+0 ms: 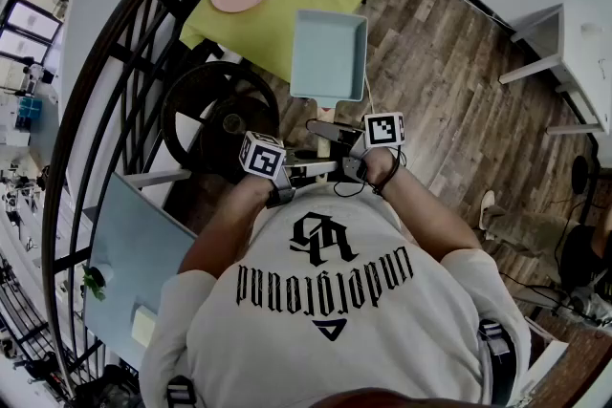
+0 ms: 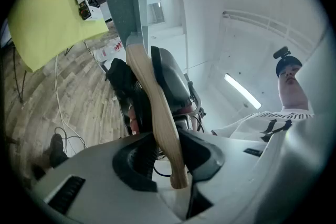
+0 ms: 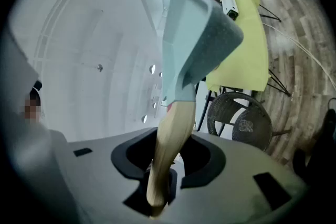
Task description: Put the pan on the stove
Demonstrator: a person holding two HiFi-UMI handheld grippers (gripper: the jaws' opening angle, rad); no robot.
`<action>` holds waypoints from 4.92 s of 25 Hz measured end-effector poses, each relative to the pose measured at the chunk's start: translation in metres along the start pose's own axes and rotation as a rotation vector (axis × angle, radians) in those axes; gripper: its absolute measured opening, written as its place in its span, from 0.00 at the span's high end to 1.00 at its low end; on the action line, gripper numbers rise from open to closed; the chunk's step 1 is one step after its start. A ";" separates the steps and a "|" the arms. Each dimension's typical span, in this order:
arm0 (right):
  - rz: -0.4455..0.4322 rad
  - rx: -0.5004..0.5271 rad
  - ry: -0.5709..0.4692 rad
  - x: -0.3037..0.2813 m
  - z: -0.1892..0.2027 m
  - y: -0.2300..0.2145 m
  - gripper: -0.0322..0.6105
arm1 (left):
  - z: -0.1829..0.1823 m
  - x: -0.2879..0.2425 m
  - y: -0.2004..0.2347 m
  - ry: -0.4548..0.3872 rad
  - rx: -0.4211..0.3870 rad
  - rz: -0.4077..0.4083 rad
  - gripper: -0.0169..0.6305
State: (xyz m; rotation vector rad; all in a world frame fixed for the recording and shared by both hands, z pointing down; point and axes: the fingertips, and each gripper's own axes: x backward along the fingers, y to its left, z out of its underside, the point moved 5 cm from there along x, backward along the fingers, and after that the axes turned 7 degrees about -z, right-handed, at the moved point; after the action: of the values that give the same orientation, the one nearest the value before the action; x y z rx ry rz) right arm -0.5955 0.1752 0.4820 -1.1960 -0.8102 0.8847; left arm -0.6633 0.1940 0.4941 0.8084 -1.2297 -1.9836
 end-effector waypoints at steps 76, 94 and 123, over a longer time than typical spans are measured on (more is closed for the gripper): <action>0.071 0.067 -0.036 0.092 -0.551 -0.111 0.74 | -0.504 -0.198 0.183 0.043 -0.009 0.106 0.78; -0.016 0.040 0.331 0.074 -0.707 -0.150 0.74 | -0.650 -0.236 0.244 -0.268 0.051 -0.046 0.78; -0.119 0.032 0.879 0.056 -0.805 -0.193 0.74 | -0.752 -0.275 0.304 -0.781 0.141 -0.206 0.79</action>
State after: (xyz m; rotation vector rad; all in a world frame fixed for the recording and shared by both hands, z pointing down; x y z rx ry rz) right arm 0.1713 -0.1389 0.5269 -1.3248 -0.1443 0.2070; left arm 0.1485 -0.0748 0.5404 0.2020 -1.7834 -2.5128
